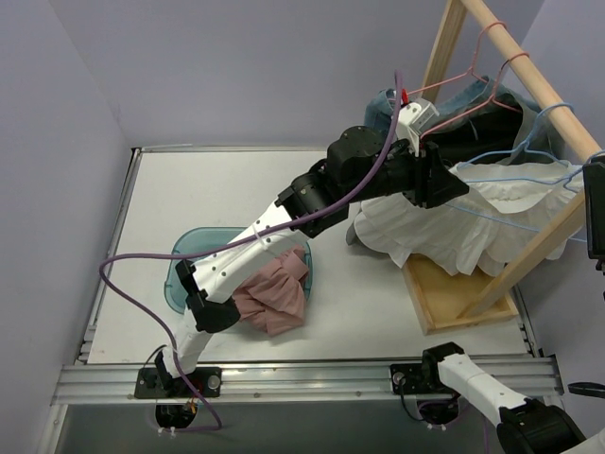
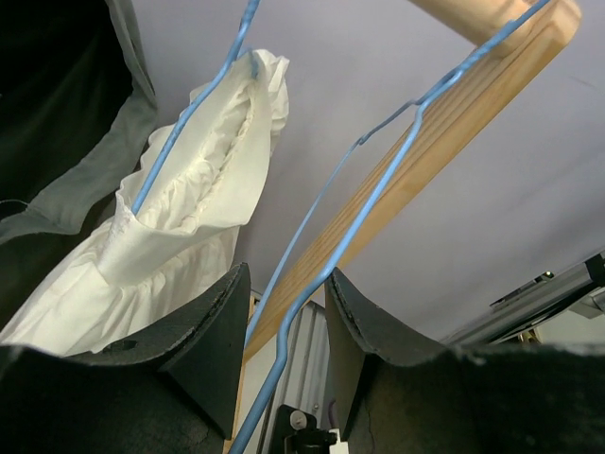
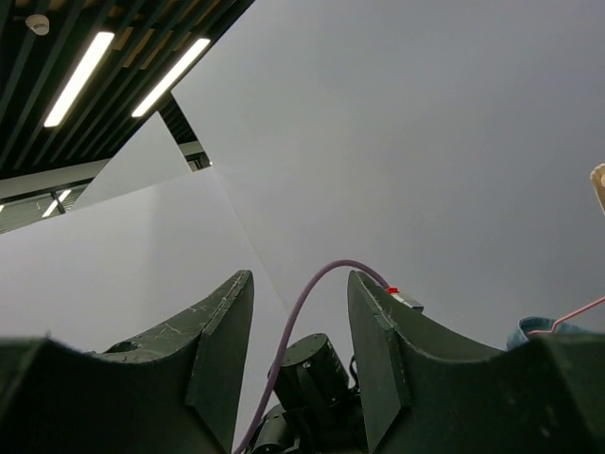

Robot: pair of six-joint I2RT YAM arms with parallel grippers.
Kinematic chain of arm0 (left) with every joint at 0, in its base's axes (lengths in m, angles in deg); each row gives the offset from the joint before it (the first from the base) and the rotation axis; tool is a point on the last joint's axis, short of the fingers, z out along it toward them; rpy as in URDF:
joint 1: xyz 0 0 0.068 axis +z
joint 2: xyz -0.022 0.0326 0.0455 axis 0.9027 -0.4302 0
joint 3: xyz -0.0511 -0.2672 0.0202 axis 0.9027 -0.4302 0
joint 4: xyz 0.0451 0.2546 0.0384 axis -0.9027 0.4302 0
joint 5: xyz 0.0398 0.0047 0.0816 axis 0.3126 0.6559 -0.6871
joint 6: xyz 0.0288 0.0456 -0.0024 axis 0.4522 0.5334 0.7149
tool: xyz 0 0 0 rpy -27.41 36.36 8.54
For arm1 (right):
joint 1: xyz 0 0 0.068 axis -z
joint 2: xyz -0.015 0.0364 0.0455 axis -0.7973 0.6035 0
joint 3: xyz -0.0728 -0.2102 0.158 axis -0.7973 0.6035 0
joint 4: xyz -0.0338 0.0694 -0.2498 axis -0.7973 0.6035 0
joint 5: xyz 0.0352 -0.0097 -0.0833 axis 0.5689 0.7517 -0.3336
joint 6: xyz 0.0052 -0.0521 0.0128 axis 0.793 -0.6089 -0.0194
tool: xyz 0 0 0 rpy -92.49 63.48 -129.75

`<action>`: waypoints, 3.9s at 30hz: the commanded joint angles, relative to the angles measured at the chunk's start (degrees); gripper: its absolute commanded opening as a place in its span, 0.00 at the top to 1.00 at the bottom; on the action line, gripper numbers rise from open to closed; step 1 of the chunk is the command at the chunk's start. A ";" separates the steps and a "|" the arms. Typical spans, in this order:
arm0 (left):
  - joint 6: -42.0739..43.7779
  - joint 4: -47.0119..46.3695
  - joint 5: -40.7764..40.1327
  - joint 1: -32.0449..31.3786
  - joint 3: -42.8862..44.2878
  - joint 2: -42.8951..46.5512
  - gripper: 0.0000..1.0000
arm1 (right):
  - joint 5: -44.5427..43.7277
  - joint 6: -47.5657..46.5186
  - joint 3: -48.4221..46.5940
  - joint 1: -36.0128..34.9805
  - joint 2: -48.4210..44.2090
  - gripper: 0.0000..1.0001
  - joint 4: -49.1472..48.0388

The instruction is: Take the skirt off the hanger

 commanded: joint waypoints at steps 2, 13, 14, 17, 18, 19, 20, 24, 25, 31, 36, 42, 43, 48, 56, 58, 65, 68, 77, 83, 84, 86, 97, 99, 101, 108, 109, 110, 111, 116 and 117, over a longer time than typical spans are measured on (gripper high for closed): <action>-0.11 -0.90 0.30 -0.35 1.66 0.14 0.98 | -0.90 -1.40 -0.44 -0.49 0.08 0.60 -1.47; 4.97 -2.57 0.30 -0.61 -13.34 8.30 0.59 | -3.18 -2.89 -0.52 -0.93 -0.44 0.54 0.98; 5.86 -4.05 0.82 -0.61 -15.03 10.49 0.47 | -3.36 -3.07 -0.44 -0.93 -0.36 0.48 1.33; 9.29 -6.17 4.34 -0.70 -19.94 13.83 0.41 | -4.15 -3.59 0.35 -1.02 -0.09 0.36 3.44; 9.90 -7.05 5.39 -0.70 -21.27 14.63 0.39 | -4.24 -3.59 0.62 -1.02 0.08 0.34 4.14; 10.43 -8.01 6.62 -0.70 -22.76 15.42 0.39 | -4.32 -3.68 0.79 -1.02 0.17 0.31 4.41; 11.22 -9.94 7.50 -0.70 -26.08 17.08 0.38 | -4.67 -3.68 1.49 -1.02 0.26 0.26 4.50; 16.40 -10.49 6.81 -0.52 -31.12 21.40 0.33 | -5.11 -3.60 2.03 -1.11 0.26 0.19 5.29; 17.98 -9.44 4.54 -0.09 -31.21 22.02 0.32 | -5.12 -3.59 2.03 -1.19 0.26 0.18 5.38; 29.04 5.74 10.56 4.83 -18.23 17.74 0.36 | -5.12 -3.68 1.41 -1.19 -0.35 0.17 5.47; 39.87 15.00 16.03 5.54 -6.97 11.40 0.35 | -3.80 -3.33 1.67 -1.19 0.08 0.17 5.38; 40.85 12.64 20.60 8.79 -5.46 7.79 0.31 | -3.44 -3.42 1.67 -1.19 0.00 0.17 5.56; 40.67 11.85 21.30 8.97 -5.37 6.74 0.31 | -3.45 -3.42 1.67 -1.28 -0.09 0.17 5.56; 40.67 11.14 21.75 9.15 -3.10 2.87 0.31 | -3.18 -3.68 1.50 -1.19 -0.09 0.17 5.73; 37.95 7.71 23.85 8.88 -2.21 -1.44 0.32 | -3.44 -4.12 0.53 -1.28 -0.09 0.18 6.87; 37.42 7.45 23.86 8.36 -1.95 -2.32 0.32 | -3.36 -4.12 0.62 -1.28 0.00 0.18 6.88; 33.82 4.55 24.65 7.48 1.65 -5.83 0.53 | -2.57 -3.77 1.15 -1.28 0.26 0.18 6.61; 29.53 2.09 26.05 7.30 4.54 -8.21 0.62 | -2.83 -4.03 1.06 -1.28 0.35 0.18 6.87; 27.49 3.93 27.37 5.90 7.46 -11.99 0.58 | -3.36 -4.47 -0.08 -1.46 0.70 0.18 7.67; 27.14 6.83 27.38 5.45 7.37 -11.73 0.97 | -3.44 -4.30 2.55 -1.46 -0.35 0.18 6.79; 25.74 7.00 27.29 5.63 7.28 -11.21 0.98 | -3.88 -4.30 2.73 -1.46 -0.27 0.18 7.40; 22.59 5.96 26.24 6.42 6.93 -10.15 0.98 | -4.58 -4.47 2.55 -1.46 0.17 0.16 8.54; 5.61 -11.71 28.95 9.67 0.25 -0.74 0.98 | -9.95 -5.17 5.19 -1.72 -0.88 0.00 10.83; 3.86 -13.29 29.13 9.85 0.60 -0.65 0.98 | -10.91 -5.44 4.93 -1.72 -0.97 0.00 10.83; 2.27 -16.00 29.22 9.94 -0.62 0.04 0.98 | -11.53 -5.62 3.96 -1.90 -0.97 0.00 11.09; -5.12 -30.79 33.43 10.90 -5.21 2.60 0.98 | -12.50 -6.23 2.99 -2.34 -0.79 0.00 11.89; -4.77 -29.83 33.61 10.90 -4.15 2.42 0.98 | -12.59 -6.23 2.99 -2.42 -0.88 0.00 11.71; -3.81 -27.47 33.79 10.90 -3.36 2.51 0.98 | -12.76 -6.23 2.99 -2.60 -0.88 0.00 11.71; -3.37 -26.75 33.53 10.90 -4.05 3.03 0.98 | -12.94 -6.23 2.91 -2.60 -0.80 0.00 11.62; 4.35 -15.59 32.03 11.08 -7.12 8.21 0.98 | -12.50 -6.32 2.73 -2.86 0.43 0.00 12.41; 4.90 -15.50 32.20 11.25 -9.13 9.53 0.98 | -11.63 -6.58 3.16 -2.95 0.78 0.00 12.33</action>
